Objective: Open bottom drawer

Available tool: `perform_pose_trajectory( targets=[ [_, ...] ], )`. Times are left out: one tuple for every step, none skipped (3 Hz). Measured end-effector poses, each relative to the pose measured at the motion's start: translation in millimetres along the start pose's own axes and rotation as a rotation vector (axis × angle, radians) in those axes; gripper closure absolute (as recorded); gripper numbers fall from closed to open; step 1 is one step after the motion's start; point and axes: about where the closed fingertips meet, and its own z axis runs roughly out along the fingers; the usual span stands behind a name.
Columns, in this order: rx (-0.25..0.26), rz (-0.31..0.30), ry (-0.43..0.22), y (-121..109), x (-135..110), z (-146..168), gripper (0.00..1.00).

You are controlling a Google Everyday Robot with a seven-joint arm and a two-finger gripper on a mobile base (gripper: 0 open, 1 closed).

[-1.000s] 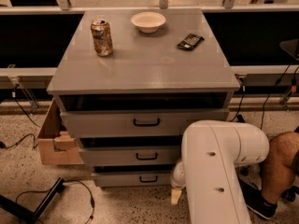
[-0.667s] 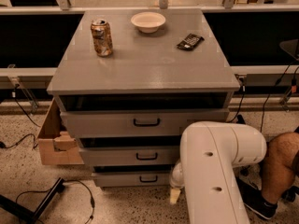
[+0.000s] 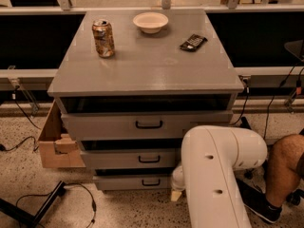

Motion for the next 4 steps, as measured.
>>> perform_pose_trajectory(
  targets=[
    [-0.006, 0.003, 0.020, -3.2, 4.6, -1.4, 0.49],
    [-0.005, 0.005, 0.052, -5.4, 12.7, -8.3, 0.72],
    [0.015, 0.039, 0.089, -9.9, 17.7, -33.4, 0.70],
    [0.018, 0.051, 0.089, -10.1, 17.6, -35.0, 0.48]
  ],
)
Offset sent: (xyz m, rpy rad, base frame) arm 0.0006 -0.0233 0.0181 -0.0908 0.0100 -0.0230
